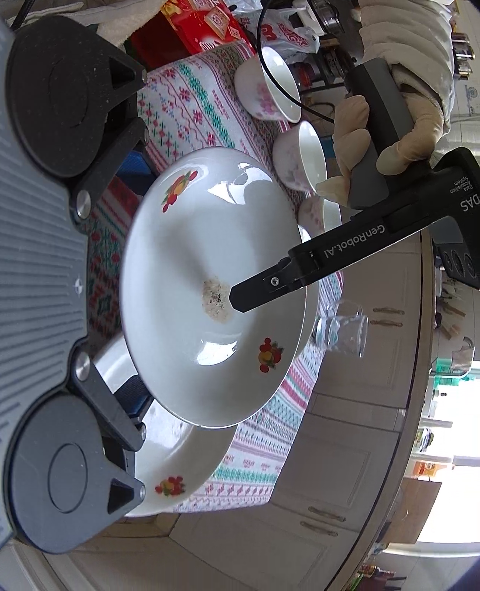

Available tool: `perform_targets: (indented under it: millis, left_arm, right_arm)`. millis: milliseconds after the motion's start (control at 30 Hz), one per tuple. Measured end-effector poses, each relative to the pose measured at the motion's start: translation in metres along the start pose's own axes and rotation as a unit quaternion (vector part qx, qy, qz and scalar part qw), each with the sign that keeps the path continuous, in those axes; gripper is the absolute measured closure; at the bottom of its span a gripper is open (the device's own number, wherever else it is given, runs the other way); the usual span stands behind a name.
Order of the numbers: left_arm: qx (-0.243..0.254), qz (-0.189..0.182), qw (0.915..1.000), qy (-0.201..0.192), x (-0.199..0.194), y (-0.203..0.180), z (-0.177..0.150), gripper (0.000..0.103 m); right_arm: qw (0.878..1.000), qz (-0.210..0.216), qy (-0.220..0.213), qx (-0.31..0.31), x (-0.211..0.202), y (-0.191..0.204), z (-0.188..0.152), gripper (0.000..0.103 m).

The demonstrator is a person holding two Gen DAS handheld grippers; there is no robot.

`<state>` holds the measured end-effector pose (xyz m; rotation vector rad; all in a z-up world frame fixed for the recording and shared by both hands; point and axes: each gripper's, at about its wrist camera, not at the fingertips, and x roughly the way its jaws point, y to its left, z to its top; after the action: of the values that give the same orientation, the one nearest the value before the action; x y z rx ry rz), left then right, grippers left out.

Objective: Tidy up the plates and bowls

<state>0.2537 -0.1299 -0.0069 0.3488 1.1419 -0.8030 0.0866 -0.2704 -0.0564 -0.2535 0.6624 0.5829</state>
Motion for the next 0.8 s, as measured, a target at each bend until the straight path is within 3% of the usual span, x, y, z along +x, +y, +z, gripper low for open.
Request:
perform_targets:
  millis: [333,800]
  left_arm:
    - [0.043,-0.029,0.9986,-0.006,0.031,-0.025,0.037,0.020]
    - [0.059,-0.049,0.9971,0.005,0.062,-0.029,0.049,0.020]
  right_arm:
    - [0.998,-0.043,0.008,0.039,-0.016,-0.034,-0.015,0.000]
    - [0.994,-0.070,0.016,0.077,-0.028,-0.046,-0.030,0.000]
